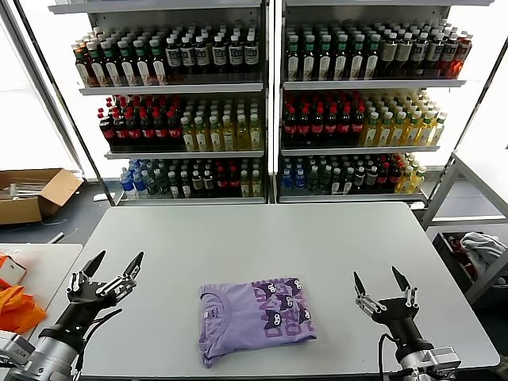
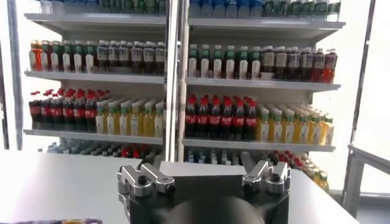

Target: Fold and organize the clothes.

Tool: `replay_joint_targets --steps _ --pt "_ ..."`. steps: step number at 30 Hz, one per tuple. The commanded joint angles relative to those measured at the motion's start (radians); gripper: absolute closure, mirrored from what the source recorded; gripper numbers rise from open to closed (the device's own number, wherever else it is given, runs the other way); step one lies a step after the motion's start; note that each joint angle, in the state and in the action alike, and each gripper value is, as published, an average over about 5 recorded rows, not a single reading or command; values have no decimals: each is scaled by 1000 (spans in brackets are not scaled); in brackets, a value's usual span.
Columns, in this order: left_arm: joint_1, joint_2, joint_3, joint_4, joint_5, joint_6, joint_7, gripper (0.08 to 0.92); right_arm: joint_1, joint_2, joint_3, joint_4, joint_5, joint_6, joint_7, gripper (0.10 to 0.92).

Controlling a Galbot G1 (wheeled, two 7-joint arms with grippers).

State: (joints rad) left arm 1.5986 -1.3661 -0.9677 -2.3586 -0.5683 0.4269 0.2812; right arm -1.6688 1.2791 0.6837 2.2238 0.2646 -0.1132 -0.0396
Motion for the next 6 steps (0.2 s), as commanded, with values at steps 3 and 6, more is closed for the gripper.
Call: replay_joint_targets --steps 3,6 --pt "2 -6 -31 -11 -8 27 35 177 -8 0 21 4 22 2 -7 203" --pt "2 -7 -41 -11 -1 27 48 177 -11 -1 26 7 28 5 -13 203"
